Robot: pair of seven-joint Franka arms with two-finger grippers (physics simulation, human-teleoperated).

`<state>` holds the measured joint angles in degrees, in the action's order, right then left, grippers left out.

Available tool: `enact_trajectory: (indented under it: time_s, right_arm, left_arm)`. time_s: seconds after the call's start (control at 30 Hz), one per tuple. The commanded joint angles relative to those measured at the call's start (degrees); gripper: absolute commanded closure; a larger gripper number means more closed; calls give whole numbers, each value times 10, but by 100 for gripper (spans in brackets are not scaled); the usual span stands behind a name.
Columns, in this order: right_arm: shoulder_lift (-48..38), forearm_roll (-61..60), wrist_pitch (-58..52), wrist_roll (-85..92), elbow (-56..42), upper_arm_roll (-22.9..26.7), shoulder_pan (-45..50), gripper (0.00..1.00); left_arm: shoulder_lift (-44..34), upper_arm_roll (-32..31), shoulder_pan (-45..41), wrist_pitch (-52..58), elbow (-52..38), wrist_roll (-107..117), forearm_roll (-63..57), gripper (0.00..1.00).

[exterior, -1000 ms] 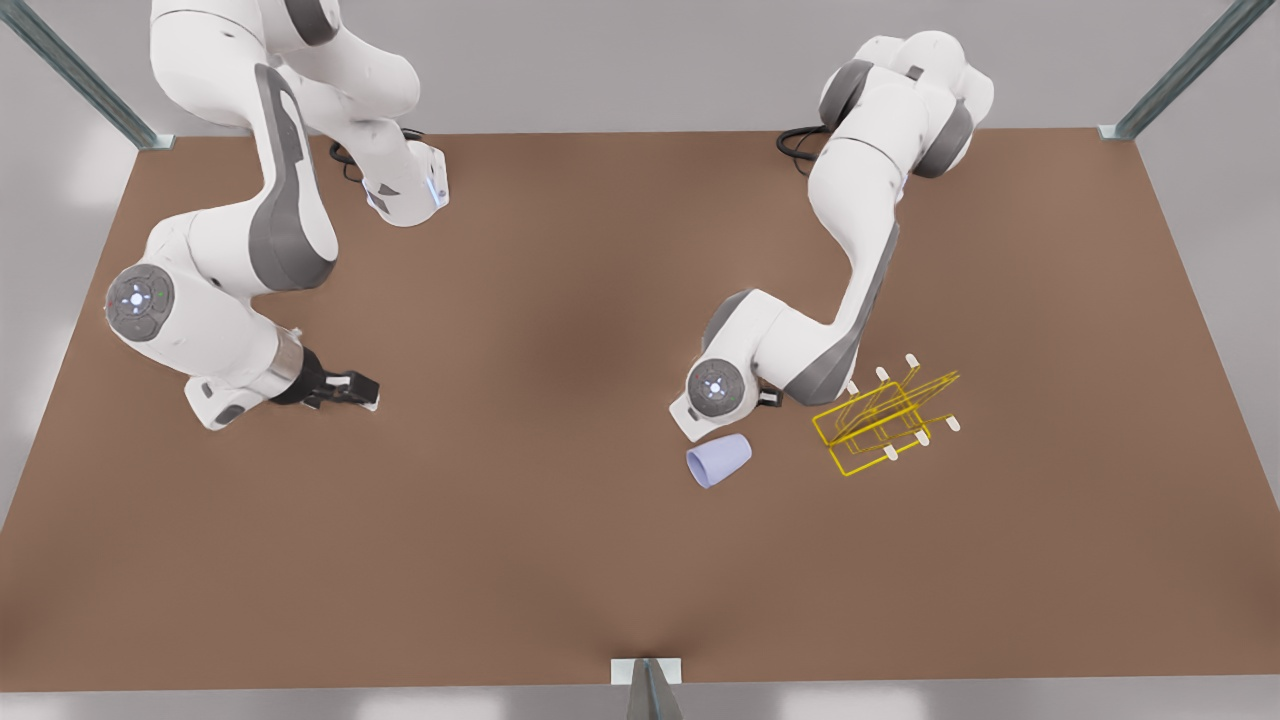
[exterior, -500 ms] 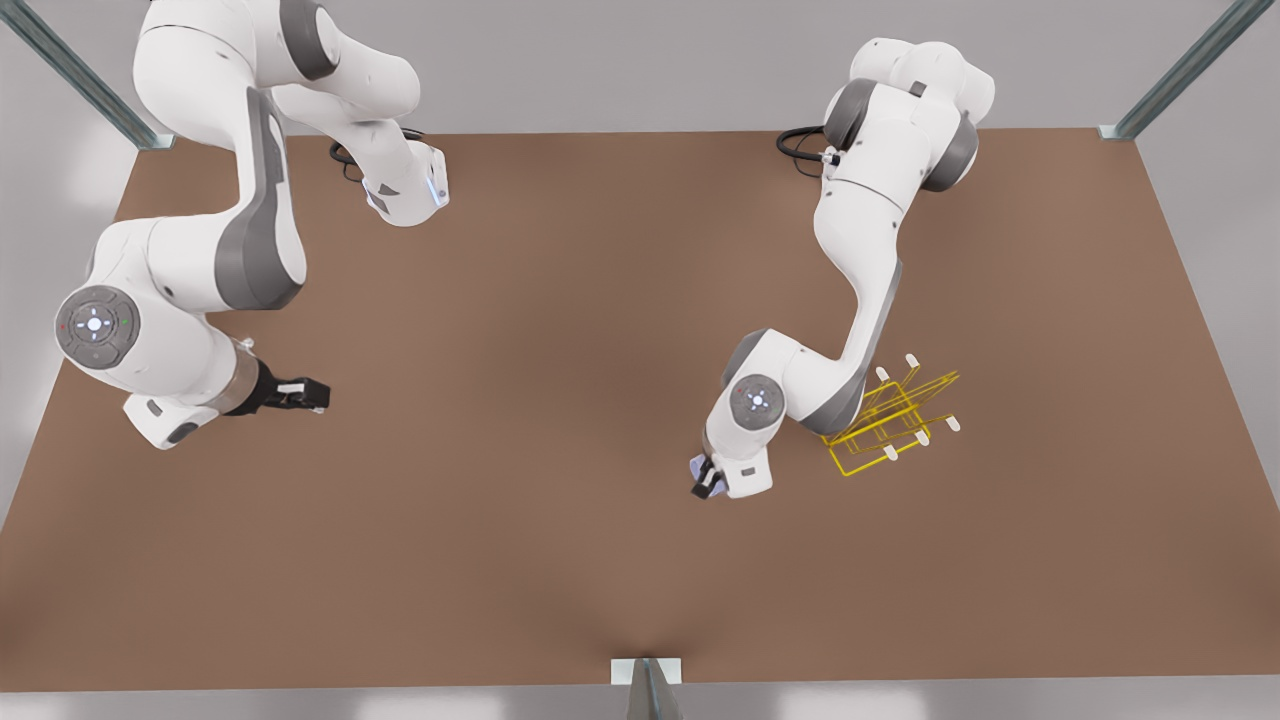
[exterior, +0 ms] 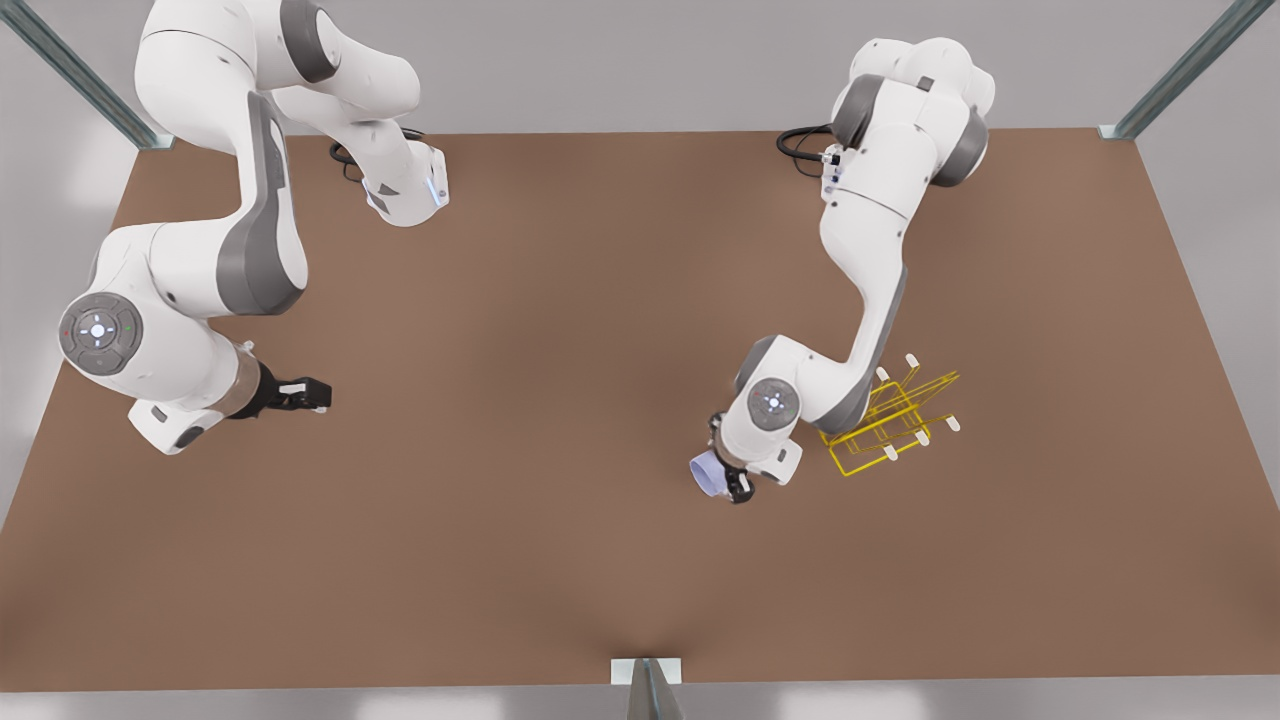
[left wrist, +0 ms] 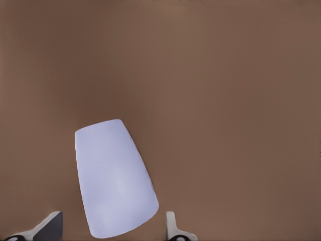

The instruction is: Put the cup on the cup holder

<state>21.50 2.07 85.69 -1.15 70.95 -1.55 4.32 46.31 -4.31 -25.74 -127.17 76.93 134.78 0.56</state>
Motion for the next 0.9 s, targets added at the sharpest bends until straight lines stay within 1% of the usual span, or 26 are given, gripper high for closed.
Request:
enact_trajectory:
  time_s: [0.0, 0.07, 0.13, 0.27, 0.43, 0.6, 0.87]
  right_arm:
    - [-1, 0, 5, 24, 1, 1, 0, 0]
    - [-1, 0, 7, 22, 1, 1, 1, 0]
    - [5, 0, 7, 26, 1, 1, 0, 0]
    - [5, 1, 7, 25, 1, 1, -3, 0]
    - [8, 7, 7, 29, 0, 1, -2, 0]
    - [7, 4, 6, 30, 0, 4, -4, 0]
    - [9, 2, 6, 30, 1, 4, -4, 0]
  left_arm:
    - [0, 0, 2, -33, 1, 392, -4, 0]
    - [0, 0, 8, -49, 16, 358, -33, 0]
    - [-1, -1, 8, -47, 23, 260, -33, 0]
    - [-11, -4, 6, -39, 34, 215, -32, 0]
    - [-9, -4, 6, -39, 38, 212, -31, 0]
    - [-17, -4, 6, -39, 74, 219, -27, 0]
    - [3, -5, 1, -51, 74, 220, -28, 0]
